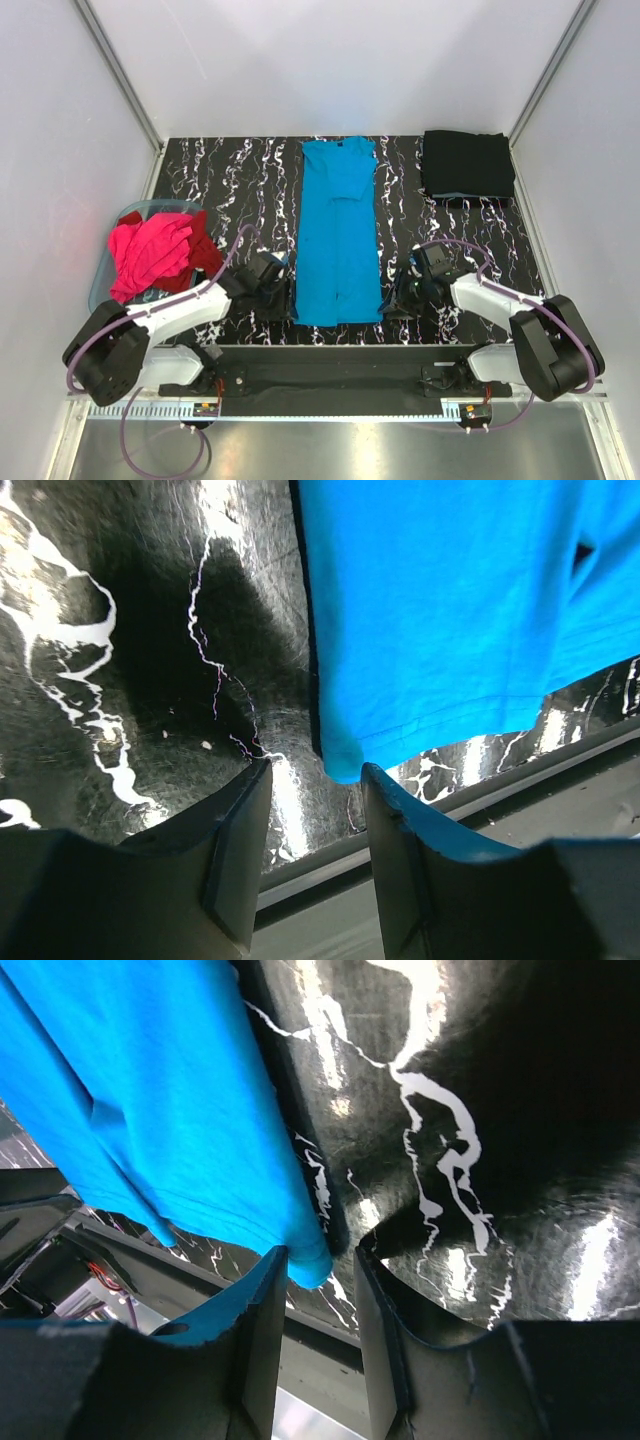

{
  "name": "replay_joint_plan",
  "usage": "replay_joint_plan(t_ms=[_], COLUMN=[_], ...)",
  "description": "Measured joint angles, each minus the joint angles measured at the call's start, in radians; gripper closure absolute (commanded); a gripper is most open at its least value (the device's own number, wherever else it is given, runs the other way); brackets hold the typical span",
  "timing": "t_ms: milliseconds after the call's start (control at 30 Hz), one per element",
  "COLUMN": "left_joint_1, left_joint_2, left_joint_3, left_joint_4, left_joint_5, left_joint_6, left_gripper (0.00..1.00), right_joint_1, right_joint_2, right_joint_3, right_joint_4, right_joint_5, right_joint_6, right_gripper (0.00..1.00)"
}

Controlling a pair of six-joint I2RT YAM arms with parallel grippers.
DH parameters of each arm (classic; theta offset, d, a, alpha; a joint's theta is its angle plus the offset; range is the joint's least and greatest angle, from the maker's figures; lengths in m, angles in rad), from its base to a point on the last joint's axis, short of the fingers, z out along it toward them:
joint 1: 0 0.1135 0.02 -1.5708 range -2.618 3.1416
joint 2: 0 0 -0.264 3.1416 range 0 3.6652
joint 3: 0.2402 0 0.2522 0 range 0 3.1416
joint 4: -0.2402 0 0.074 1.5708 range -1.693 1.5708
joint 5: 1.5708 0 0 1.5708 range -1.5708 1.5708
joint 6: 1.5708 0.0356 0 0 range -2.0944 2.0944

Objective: Fold and stack the t-shirts
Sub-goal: Fold the tshirt

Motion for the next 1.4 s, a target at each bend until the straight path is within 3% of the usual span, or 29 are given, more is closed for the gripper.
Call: replay_joint_plan(t_ms=[300,400,500,533,633,667,867,1200,1400], left_joint_1=[-0.003,-0.003,-0.003,-0.002,-0.003,-0.003,-0.037,-0.201,-0.208], left_joint_2=[0.045,0.051,0.051,0.051,0.048,0.046,-0.002,-0.156,-0.17], left_joint_3=[-0.015,-0.026,-0.037,-0.042,-0.044,-0.046,-0.063,-0.064,-0.063], left_joint_4=[0.085,0.116,0.132,0.136,0.142,0.142,0.124,0.018,-0.027], left_joint_5=[0.01,0.018,0.027,0.031,0.04,0.042,0.046,0.002,-0.03], left_joint_6=[-0.016,-0.024,-0.031,-0.033,-0.034,-0.036,-0.072,-0.189,-0.219], left_gripper=[0.64,0.73,0.94,1.0,1.0,1.0,1.0,1.0,1.0], right_joint_1=[0.011,0.011,0.012,0.012,0.012,0.012,0.015,0.026,0.026], right_joint_2=[-0.005,-0.007,-0.007,-0.008,-0.018,-0.024,-0.135,-0.412,-0.479], right_joint_3=[-0.019,-0.022,-0.026,-0.028,-0.04,-0.046,-0.068,-0.067,-0.067], right_joint_4=[0.048,0.052,0.057,0.059,0.062,0.062,0.027,-0.181,-0.232], right_joint_5=[-0.002,-0.002,-0.003,-0.002,0.0,0.001,-0.001,0.068,0.097], right_joint_6=[0.017,0.023,0.027,0.028,0.028,0.03,0.046,0.085,0.106], right_gripper=[0.61,0.61,0.66,0.77,0.98,1.0,1.0,1.0,1.0])
